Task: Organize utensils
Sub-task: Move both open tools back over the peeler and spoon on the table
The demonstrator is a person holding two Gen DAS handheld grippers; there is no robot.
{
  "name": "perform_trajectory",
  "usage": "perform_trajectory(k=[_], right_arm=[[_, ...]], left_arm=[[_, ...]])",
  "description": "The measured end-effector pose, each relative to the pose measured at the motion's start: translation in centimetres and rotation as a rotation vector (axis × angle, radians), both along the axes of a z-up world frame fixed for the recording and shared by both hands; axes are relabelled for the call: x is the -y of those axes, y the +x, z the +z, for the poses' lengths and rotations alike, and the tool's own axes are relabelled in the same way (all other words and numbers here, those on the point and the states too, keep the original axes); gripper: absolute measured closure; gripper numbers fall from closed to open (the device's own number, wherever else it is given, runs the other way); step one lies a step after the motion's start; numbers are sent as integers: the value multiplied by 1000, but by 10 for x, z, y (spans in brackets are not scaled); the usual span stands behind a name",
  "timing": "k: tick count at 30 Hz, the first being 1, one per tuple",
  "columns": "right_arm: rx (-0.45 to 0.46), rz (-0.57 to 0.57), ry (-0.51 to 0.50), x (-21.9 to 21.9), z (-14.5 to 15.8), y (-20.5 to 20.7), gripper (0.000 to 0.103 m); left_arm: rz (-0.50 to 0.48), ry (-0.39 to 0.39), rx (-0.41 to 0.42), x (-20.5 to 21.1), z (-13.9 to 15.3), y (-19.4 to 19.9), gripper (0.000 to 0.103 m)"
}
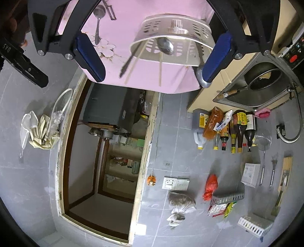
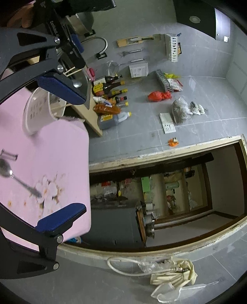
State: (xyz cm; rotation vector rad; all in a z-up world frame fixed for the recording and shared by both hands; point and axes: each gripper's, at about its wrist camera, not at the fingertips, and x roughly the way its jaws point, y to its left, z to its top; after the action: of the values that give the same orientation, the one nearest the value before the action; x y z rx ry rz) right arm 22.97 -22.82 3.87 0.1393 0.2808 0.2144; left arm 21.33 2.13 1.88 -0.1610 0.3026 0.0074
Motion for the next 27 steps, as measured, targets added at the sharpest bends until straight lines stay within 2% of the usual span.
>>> perform_trajectory(k=[6, 16, 21, 27], right_arm=[[-18, -30, -34, 24, -5, -12, 2], [-55, -52, -101, 51, -22, -20, 2], [-105, -54, -110, 62, -40, -15, 2], [-192, -49, -127, 75, -66, -2, 2]], left_arm=[[-7, 28, -7, 29, -6, -14, 1], [-2, 46, -61, 69, -34, -30, 1], [-1, 76, -96, 84, -47, -28, 1], [-6, 61, -172, 93, -66, -18, 1]])
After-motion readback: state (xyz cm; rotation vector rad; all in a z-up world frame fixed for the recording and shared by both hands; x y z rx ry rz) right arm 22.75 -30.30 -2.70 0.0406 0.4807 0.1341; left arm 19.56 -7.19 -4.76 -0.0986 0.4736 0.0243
